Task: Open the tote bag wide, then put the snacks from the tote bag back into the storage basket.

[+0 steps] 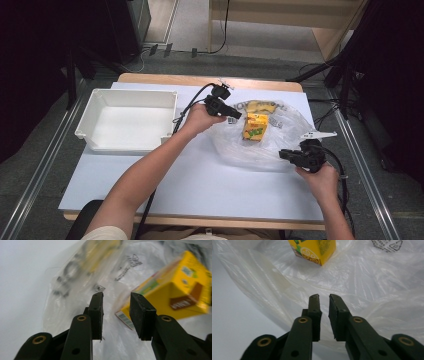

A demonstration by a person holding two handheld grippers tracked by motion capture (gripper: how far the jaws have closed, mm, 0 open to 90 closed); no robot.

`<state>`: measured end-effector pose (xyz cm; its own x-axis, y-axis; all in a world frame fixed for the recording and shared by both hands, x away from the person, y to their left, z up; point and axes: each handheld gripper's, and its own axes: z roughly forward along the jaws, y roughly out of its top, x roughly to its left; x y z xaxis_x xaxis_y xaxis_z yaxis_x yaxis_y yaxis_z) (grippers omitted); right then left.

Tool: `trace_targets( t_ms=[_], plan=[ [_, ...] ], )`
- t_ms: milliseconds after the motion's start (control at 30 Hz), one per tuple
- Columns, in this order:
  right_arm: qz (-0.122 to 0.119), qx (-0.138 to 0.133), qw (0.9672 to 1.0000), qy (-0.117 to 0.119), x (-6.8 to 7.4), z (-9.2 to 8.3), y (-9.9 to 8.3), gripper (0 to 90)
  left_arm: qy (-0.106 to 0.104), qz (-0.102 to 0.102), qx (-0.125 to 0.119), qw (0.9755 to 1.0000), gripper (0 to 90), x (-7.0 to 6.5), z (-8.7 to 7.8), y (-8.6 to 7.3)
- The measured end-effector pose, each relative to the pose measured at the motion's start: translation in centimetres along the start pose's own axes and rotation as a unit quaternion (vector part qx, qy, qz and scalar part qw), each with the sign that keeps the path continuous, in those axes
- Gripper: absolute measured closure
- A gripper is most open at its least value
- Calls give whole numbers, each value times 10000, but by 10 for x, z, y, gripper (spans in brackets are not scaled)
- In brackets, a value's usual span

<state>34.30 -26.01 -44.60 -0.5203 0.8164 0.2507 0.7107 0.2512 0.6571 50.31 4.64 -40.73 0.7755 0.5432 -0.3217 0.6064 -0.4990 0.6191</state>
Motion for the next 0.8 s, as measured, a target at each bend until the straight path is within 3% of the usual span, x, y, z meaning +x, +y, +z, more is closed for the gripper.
trace_targets(
  t_ms=[100, 200, 233, 333, 467, 533, 800],
  plan=[
    [-20, -40, 10000, 20, 5, -1, 2, 750, -8, 172, -46, 9998, 594, -7, -9, -3],
    [38, -241, 9997, 69, 11, -1, 4, 595, 96, 343, -79, 9993, 563, -13, -15, -9],
    [135, -306, 9994, -16, 15, 0, 5, 548, 52, 349, -72, 9994, 546, -14, -17, -10],
    [150, -325, 9993, -43, 16, 0, 5, 516, -146, 302, -243, 9991, 527, -16, -23, -17],
    [215, -389, 9990, 18, 17, -3, 5, 503, -146, 478, -186, 9986, 497, -20, -25, -19],
    [237, -401, 9989, 61, 19, -3, 4, 485, -279, 474, -196, 9983, 485, -20, -26, -20],
    [3, -362, 9993, 2, 26, 2, 1, 459, -475, 535, -204, 9972, 452, -23, -22, -24]
  ],
)
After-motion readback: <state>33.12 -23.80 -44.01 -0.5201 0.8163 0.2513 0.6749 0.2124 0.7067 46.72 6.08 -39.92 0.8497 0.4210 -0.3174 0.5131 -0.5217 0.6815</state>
